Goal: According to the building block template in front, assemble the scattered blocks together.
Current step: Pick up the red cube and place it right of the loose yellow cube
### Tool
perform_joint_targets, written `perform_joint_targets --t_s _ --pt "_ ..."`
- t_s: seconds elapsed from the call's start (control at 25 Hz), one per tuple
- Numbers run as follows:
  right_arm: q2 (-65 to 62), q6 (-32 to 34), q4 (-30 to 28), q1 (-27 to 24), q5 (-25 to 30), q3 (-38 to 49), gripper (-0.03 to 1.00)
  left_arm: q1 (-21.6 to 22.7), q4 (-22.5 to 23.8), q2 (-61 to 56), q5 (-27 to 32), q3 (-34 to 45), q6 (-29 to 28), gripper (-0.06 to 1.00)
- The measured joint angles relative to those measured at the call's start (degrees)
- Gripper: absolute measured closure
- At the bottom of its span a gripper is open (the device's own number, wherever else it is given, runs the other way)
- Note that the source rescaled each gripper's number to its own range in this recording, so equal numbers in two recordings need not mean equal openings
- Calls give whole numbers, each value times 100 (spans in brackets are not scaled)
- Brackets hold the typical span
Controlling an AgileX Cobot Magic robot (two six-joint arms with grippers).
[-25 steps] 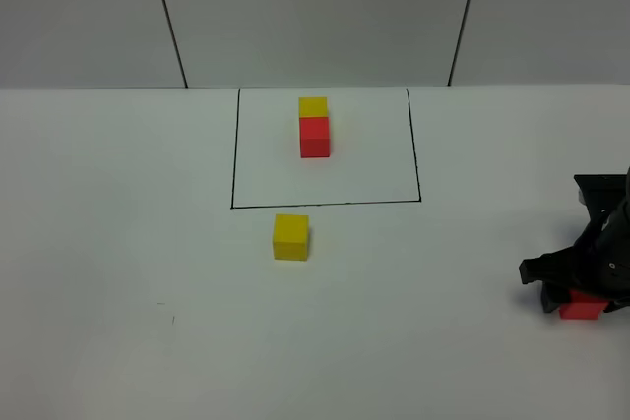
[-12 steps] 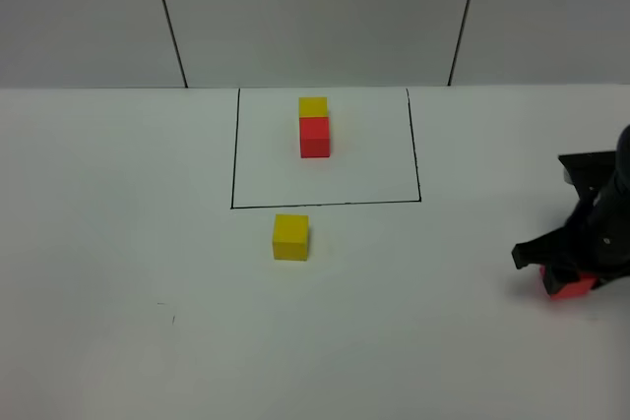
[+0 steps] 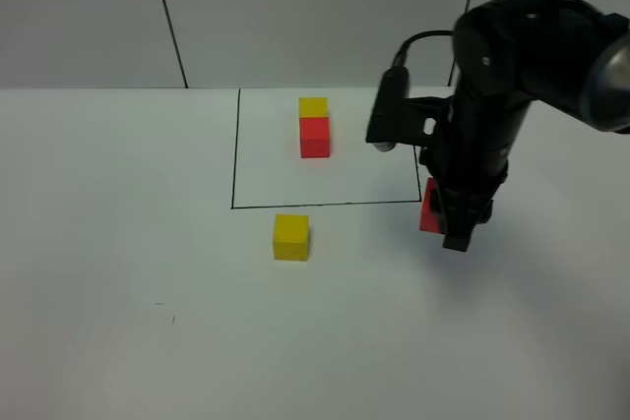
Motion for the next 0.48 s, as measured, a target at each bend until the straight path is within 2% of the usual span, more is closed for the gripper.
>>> perform_joint_targets --t_s 0.24,0.48 --pt "914 -336 -235 511 126 -1300 96 0 5 0 0 0 0 92" --pt "1671 -694 -104 605 144 -2068 96 0 5 0 0 0 0 92"
